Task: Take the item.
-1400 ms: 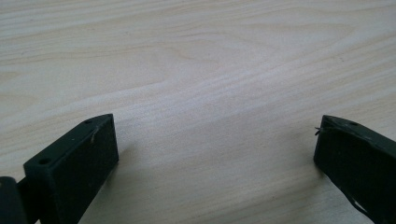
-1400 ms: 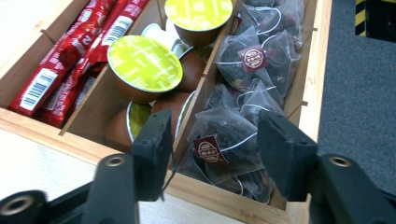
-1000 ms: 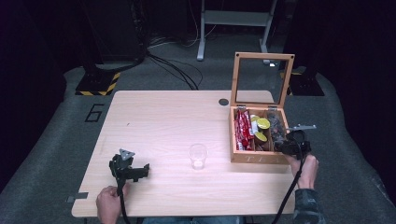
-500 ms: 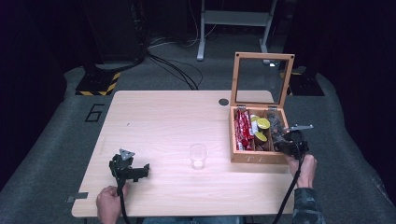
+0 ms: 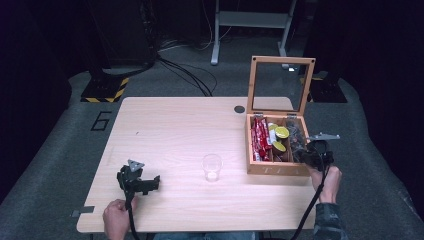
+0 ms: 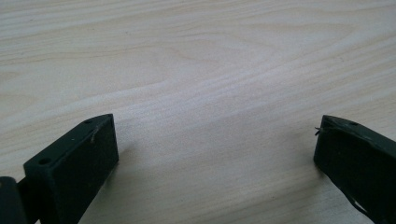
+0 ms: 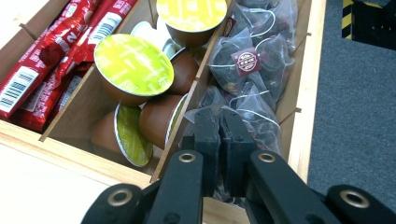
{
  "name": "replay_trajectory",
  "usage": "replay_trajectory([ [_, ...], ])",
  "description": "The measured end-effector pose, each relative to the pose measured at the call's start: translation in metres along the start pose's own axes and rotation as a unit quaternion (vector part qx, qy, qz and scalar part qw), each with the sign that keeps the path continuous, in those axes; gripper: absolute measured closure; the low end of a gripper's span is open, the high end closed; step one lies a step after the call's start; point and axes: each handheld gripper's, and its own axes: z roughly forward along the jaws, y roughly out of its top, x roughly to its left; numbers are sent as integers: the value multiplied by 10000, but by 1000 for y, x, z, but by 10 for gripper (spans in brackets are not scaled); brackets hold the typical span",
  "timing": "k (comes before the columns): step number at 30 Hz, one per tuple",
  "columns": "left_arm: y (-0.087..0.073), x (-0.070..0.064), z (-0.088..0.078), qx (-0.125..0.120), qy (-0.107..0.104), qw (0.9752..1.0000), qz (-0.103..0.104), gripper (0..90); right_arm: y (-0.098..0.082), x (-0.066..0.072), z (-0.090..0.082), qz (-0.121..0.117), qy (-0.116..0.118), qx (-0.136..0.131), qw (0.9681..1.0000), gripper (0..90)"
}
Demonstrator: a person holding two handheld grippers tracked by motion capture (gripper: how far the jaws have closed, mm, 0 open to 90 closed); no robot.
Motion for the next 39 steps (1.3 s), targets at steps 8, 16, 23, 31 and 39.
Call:
replay_trajectory([
  [8,0,0,0,9,-9,10000,0,0,3,5,-8,-81,8,-125,9999,870],
  [16,0,0,0,8,-3,10000,-5,0,11,9,-21,-233,-69,-250,9994,872],
  [23,0,0,0,17,-13,10000,-6,0,17,11,-29,-357,-72,-398,9985,872],
  [31,0,0,0,7,-4,10000,-6,0,23,17,-38,-533,-110,-488,9973,872],
  [39,0,0,0,28,-19,10000,-1,0,26,28,-47,-666,-95,-670,9955,872],
])
